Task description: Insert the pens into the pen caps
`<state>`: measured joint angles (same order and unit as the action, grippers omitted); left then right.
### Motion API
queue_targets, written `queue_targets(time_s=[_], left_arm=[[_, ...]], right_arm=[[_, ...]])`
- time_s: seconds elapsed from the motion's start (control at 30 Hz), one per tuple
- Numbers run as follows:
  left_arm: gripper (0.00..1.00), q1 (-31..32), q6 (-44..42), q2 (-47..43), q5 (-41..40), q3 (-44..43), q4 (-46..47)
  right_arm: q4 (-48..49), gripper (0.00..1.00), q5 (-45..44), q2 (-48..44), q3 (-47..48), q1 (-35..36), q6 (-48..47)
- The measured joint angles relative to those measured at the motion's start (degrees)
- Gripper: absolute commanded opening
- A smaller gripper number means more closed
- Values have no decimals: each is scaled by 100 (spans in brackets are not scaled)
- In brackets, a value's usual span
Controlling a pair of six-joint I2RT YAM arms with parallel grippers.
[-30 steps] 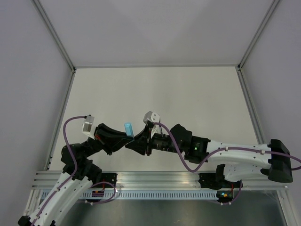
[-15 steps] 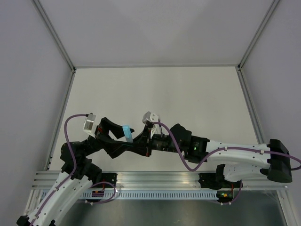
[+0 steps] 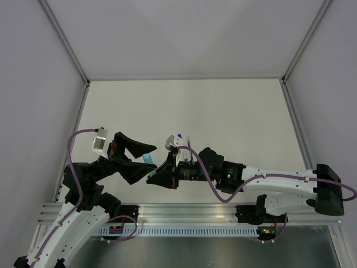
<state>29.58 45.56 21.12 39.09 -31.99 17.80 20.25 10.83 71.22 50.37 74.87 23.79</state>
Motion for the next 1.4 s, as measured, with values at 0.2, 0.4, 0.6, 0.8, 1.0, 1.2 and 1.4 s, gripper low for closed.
queue_targets(time_s=[0.2,0.4,0.6,0.8,1.0,1.2,1.4], left_arm=[[47,2,-122,37,-9,-11,-190],[2,11,-39,2,37,37,-149],[2,0,223,-76,146,315,319],[2,-33,612,-245,96,702,1200],[2,-57,1056,-326,-116,940,2295],[2,-103,1285,-363,-439,1158,2857],[2,-114,1178,-490,-739,1207,2697]], right_arm=[[37,0,120,0,-9,0,46],[-28,0,164,0,0,-9,17],[-262,0,234,-48,68,-37,-46],[-1182,0,699,-74,608,-201,-260],[-2039,0,1233,101,1436,-315,-428],[-2664,0,1510,505,2107,-393,-654],[-2953,0,1707,855,2524,-476,-796]])
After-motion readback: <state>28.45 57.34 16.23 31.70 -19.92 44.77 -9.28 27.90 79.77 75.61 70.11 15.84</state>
